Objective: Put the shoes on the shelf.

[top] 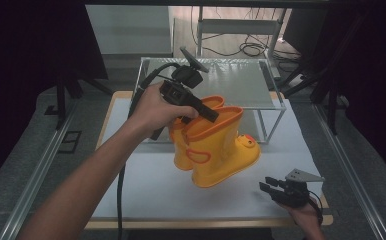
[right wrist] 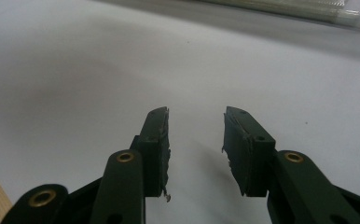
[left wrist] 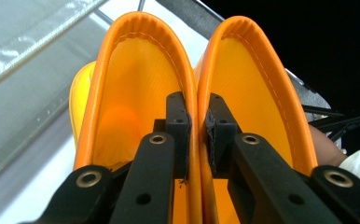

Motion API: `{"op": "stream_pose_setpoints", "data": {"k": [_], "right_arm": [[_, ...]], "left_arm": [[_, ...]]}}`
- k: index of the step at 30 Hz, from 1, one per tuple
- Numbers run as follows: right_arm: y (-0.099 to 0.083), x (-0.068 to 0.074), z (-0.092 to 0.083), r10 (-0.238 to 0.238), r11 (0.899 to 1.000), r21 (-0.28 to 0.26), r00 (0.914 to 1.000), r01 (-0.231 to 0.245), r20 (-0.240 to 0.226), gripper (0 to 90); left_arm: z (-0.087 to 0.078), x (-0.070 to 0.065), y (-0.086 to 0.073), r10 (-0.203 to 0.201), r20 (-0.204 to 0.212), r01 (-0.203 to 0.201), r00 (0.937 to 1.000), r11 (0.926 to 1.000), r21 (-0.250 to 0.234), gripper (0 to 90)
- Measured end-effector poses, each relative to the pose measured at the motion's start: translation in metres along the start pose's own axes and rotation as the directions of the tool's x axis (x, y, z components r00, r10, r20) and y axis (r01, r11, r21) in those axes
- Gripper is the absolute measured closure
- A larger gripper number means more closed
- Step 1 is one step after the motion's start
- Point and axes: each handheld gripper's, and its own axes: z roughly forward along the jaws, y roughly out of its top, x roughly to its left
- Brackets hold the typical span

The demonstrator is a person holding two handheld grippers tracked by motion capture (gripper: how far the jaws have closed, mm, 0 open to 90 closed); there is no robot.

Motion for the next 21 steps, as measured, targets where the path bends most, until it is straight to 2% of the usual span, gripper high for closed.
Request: {"op": "stream_pose_setpoints", "data": {"k": [6,10,15,18,21], "right_arm": [[-0.001,-0.002,-0.001,0.004,1.000,-0.006,1.0000,-0.004,0.004,59.6],[-0.001,-0.003,-0.001,0.010,1.000,-0.007,0.9999,-0.010,0.004,59.7],[-0.002,-0.005,-0.003,0.013,1.000,-0.010,0.9999,-0.013,0.010,59.7],[-0.002,-0.006,-0.003,0.022,1.000,-0.014,0.9997,-0.022,0.012,59.8],[-0.003,-0.007,-0.004,0.024,1.000,-0.014,0.9996,-0.024,0.012,59.8]], "left_arm": [[-0.010,-0.001,0.017,-0.003,0.021,0.004,0.9998,0.9994,-0.036,82.4],[-0.017,0.000,0.031,-0.021,0.035,0.023,0.9992,0.9975,-0.067,82.4],[-0.023,0.004,0.051,-0.052,0.023,0.055,0.9984,0.9918,-0.115,82.4],[-0.024,0.007,0.062,-0.065,0.022,0.067,0.9977,0.9900,-0.124,82.4],[-0.024,0.012,0.076,-0.083,0.001,0.082,0.9965,0.9875,-0.134,82.4]]}}
